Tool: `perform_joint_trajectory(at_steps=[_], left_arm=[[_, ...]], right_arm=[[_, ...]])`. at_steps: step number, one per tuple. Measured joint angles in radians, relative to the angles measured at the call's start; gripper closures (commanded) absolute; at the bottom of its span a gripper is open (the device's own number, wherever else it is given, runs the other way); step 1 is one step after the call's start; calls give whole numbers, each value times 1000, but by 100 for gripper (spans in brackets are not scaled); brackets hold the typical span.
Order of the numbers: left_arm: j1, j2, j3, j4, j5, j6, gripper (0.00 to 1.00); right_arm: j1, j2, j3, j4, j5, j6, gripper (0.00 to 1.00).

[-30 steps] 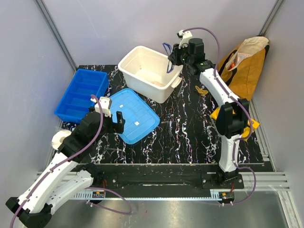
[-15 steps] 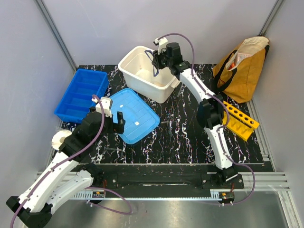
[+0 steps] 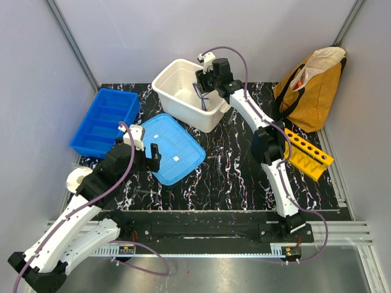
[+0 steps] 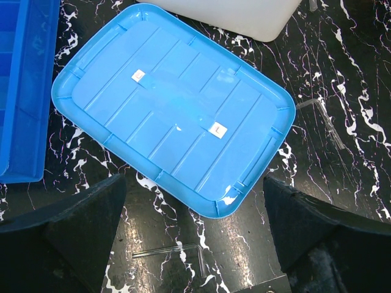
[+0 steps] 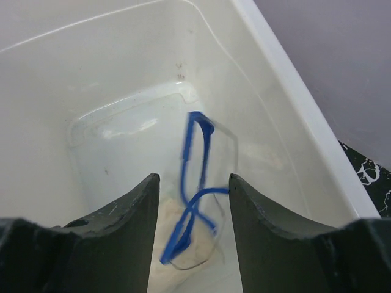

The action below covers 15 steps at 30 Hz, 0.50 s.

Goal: Organize the chemistry lab equipment

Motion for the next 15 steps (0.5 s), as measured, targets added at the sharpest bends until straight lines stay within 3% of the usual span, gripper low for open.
perform_joint_trajectory(at_steps=[8,15], left_arm=[[0,10,0,0,0,4,2],[0,13,0,0,0,6,2]], right_arm=[[0,-53,6,-99,35,-7,46],[0,-289,-91,-188,180,-5,46]])
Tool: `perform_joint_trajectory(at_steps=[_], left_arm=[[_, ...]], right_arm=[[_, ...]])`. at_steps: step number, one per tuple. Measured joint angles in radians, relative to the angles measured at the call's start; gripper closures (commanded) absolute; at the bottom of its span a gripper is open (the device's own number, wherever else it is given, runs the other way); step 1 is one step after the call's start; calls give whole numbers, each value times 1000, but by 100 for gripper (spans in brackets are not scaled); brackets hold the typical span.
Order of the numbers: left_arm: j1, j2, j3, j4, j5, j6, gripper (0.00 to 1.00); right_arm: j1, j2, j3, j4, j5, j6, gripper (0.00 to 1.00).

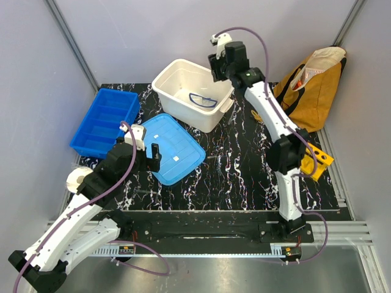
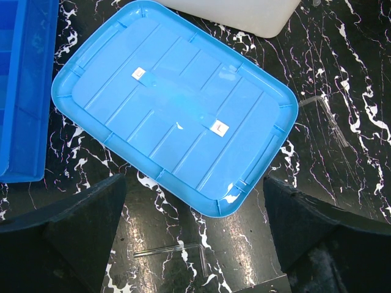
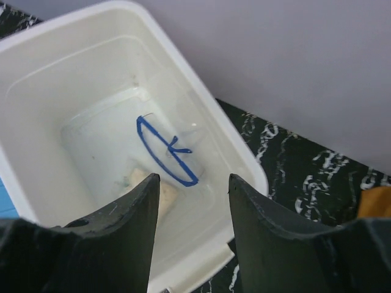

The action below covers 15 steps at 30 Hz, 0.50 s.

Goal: Organize the chemistry lab equipment

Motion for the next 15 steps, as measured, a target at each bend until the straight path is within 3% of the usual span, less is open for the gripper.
perform_joint_trajectory(at_steps=[5,10,15], left_arm=[[0,0,0,0,0,0,3],[0,-1,0,0,0,1,3],[0,-2,0,0,1,1,3]], right_arm=[[-8,-157,-54,-45,130,28,45],[-72,-298,-294,-65,168,95,44],[-187,-309,-465,-100,168,158,44]])
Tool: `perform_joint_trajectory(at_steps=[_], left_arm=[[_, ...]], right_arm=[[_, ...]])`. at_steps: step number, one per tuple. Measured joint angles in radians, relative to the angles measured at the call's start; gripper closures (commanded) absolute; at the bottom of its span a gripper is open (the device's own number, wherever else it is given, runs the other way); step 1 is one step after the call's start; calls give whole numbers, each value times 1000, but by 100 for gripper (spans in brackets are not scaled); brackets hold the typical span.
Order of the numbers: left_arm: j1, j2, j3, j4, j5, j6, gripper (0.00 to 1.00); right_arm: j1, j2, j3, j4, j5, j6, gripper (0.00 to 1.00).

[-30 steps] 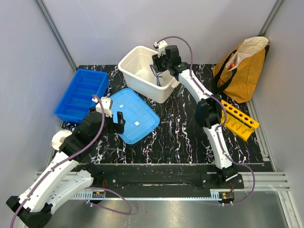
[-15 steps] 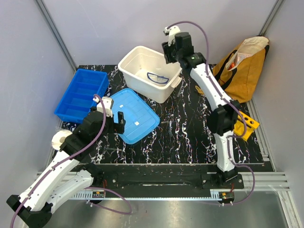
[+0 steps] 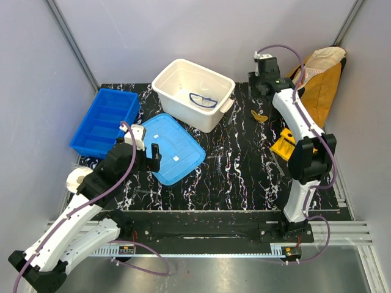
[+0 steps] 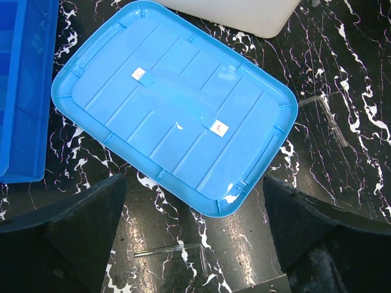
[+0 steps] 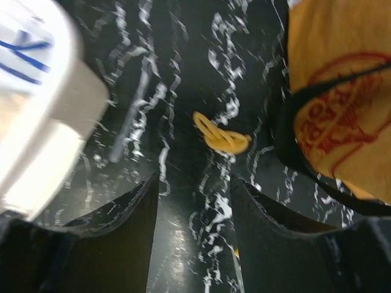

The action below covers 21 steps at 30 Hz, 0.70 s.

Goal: Organize the chemistry lab equipment

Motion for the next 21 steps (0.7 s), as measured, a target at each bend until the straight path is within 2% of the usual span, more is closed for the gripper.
perform_joint_trajectory(at_steps=[5,21], left_arm=[[0,0,0,0,1,3,3],[0,-3,0,0,1,6,3]], right_arm=[[-74,51,-27,-40,2,10,43],[-89,376,93,-116,29,-21,46]])
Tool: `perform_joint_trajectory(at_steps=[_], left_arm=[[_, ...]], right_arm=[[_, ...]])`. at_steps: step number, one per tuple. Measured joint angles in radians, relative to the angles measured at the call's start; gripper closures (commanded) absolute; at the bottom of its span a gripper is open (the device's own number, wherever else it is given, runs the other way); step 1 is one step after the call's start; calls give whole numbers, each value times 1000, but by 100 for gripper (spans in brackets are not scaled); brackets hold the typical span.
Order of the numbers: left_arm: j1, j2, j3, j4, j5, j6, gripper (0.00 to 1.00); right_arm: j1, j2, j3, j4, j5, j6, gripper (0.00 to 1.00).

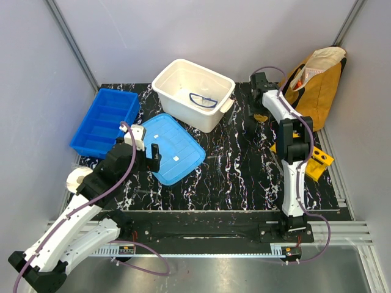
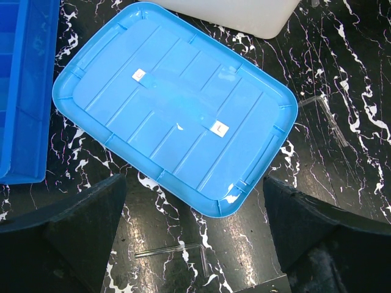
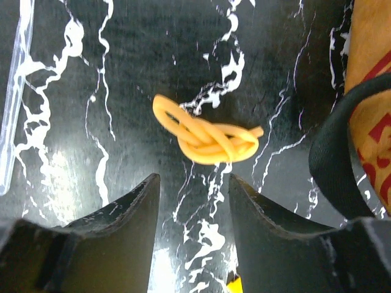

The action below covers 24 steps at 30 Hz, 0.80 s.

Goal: Organize the chemistry lab equipment

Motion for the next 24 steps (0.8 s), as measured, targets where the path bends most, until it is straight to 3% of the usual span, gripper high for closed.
perform_joint_trajectory(at_steps=[12,24], left_arm=[[0,-4,0,0,0,0,3],[0,-4,0,0,0,0,3]], right_arm=[[-29,161,225,-48,5,-24,45],[-47,197,236,-71,-30,-24,47]])
